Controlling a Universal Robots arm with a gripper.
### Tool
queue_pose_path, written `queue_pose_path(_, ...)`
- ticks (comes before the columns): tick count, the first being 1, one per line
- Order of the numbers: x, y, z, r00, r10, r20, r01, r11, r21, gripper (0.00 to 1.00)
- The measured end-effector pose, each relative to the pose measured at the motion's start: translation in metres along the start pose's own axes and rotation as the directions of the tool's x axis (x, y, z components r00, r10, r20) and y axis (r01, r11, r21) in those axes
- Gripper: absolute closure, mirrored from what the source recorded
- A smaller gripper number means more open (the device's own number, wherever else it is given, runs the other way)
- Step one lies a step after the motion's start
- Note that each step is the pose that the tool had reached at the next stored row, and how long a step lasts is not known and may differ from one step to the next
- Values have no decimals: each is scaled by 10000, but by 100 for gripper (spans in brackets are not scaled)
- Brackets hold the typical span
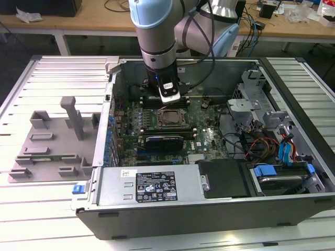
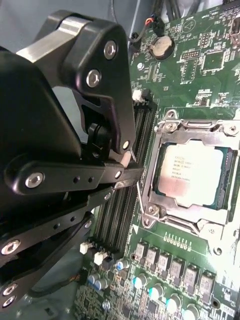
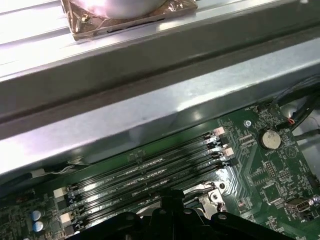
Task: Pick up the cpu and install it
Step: 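Install the first cpu locking lever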
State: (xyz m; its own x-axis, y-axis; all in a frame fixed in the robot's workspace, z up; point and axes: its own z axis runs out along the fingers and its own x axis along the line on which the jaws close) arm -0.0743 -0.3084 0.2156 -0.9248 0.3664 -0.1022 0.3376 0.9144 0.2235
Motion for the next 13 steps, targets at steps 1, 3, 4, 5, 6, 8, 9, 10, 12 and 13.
queue_pose_path(1, -8, 2, 7, 10000, 48, 12, -48, 10000, 6, 89)
queue_pose_path(3, -16, 2, 27, 9992, 397, 94, -397, 9992, 39, 89)
queue_pose_path(4, -16, 1, 30, 9985, 535, 126, -535, 9986, 53, 89)
queue_pose_path(5, -16, 1, 33, 9973, 717, 169, -718, 9974, 70, 89)
queue_pose_path(6, -15, 3, 35, 9966, 800, 189, -802, 9968, 76, 89)
queue_pose_path(8, -8, 19, 39, 9958, 894, 211, -896, 9959, 86, 89)
queue_pose_path(9, -3, 32, 43, 9955, 926, 219, -928, 9956, 88, 89)
queue_pose_path(10, 0, 39, 45, 9953, 946, 224, -948, 9955, 89, 89)
queue_pose_path(12, 17, 80, 55, 9943, 1038, 246, -1041, 9945, 98, 89)
queue_pose_path(13, 20, 85, 62, 9936, 1102, 265, -1105, 9938, 106, 89)
